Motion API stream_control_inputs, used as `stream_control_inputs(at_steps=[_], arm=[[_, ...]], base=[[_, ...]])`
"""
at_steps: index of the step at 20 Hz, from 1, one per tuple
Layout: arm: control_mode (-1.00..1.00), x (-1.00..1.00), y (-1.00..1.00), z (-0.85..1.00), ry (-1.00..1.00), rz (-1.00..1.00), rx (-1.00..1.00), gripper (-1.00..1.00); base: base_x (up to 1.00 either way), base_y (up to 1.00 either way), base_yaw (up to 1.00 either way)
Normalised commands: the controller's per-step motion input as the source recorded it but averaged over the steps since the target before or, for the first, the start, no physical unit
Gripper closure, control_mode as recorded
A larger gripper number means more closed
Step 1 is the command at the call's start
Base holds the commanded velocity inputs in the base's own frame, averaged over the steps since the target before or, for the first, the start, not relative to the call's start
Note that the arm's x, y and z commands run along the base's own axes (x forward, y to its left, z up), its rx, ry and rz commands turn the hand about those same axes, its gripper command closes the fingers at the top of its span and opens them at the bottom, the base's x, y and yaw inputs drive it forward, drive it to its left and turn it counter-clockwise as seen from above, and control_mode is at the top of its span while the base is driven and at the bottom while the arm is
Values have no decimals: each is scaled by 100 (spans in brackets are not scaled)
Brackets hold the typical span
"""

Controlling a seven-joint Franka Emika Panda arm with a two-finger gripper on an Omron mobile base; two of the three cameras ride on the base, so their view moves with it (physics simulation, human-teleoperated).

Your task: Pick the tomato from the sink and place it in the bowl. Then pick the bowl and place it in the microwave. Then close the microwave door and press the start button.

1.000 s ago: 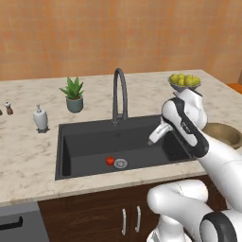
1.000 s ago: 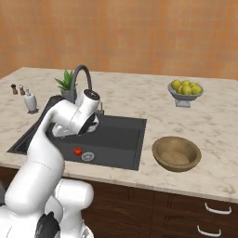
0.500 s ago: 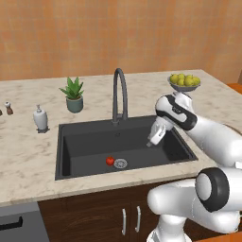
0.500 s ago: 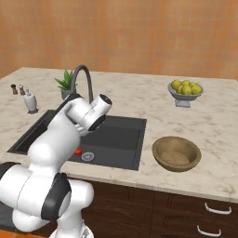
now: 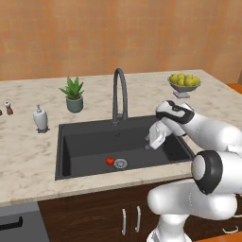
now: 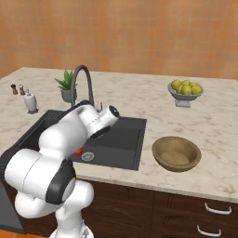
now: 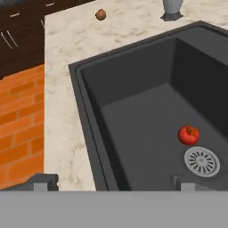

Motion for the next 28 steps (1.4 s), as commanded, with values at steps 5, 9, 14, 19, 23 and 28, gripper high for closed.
stream_control_inputs(at_steps=[5, 9, 14, 19, 23, 28], arm=[[-100, 10, 2, -42, -11, 0, 8, -100], [-100, 34, 13, -21, -3, 0, 0, -100], [-100, 27, 22, -29, -6, 1, 0, -100], [-100, 29, 28, -42, -5, 7, 4, -100], [-100, 29, 21, -31, 1, 8, 9, -100], [-100, 32, 2, -29, 1, 10, 12, -100]], base=[[0, 0, 0], [0, 0, 0], [0, 0, 0], [0, 0, 0], [0, 0, 0], [0, 0, 0]])
